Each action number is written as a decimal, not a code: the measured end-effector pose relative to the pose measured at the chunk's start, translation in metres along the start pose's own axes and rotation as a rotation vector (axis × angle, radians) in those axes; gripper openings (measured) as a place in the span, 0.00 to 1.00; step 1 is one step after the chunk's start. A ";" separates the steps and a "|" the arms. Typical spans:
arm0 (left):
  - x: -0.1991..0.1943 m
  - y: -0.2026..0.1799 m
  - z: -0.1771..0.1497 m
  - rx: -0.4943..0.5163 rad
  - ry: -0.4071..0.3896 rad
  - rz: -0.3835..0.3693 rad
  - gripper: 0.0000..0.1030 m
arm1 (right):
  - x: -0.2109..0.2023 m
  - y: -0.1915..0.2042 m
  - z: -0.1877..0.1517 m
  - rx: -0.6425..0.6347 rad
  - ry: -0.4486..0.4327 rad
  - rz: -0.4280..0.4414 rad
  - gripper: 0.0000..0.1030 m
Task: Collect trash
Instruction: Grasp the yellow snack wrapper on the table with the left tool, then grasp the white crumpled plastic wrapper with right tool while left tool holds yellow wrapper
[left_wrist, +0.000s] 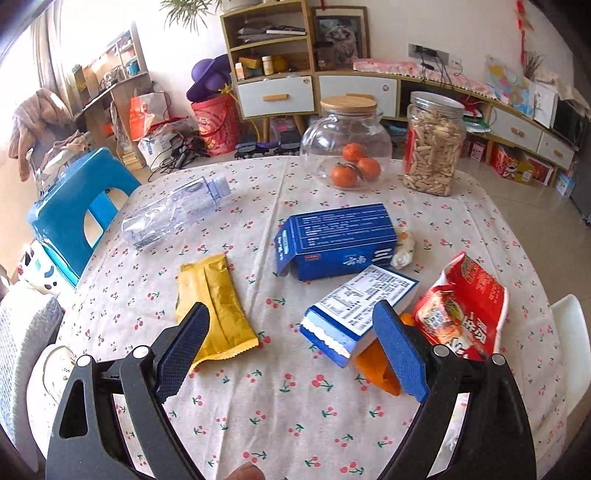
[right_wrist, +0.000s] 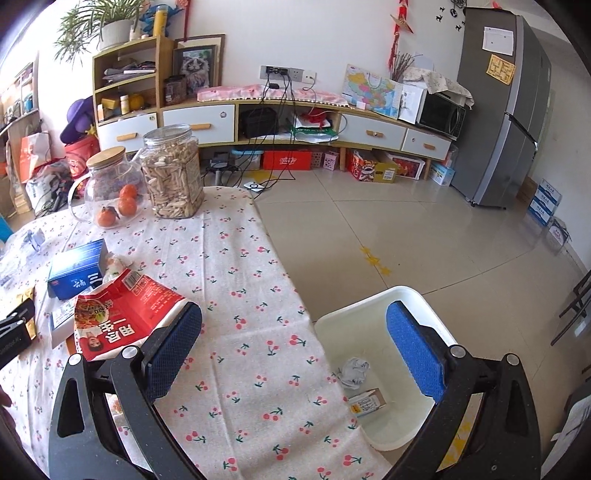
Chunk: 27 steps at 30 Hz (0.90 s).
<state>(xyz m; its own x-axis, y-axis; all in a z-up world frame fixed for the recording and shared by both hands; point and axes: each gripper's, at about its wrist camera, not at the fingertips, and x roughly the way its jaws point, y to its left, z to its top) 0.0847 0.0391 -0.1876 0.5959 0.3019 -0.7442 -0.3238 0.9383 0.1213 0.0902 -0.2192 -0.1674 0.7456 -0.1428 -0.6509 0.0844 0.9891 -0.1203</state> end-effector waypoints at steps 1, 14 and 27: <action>0.006 0.010 0.001 -0.014 0.010 0.018 0.85 | 0.000 0.006 0.000 -0.011 -0.001 0.009 0.93; 0.101 0.106 -0.002 -0.297 0.317 -0.008 0.85 | 0.016 0.056 0.005 -0.093 0.045 0.160 0.93; 0.096 0.082 -0.004 -0.156 0.299 -0.095 0.40 | 0.025 0.062 -0.002 -0.128 0.144 0.278 0.93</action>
<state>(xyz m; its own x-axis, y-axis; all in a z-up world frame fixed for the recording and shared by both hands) 0.1129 0.1441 -0.2519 0.3943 0.1303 -0.9097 -0.3997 0.9157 -0.0420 0.1131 -0.1618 -0.1923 0.6263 0.1192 -0.7704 -0.1993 0.9799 -0.0103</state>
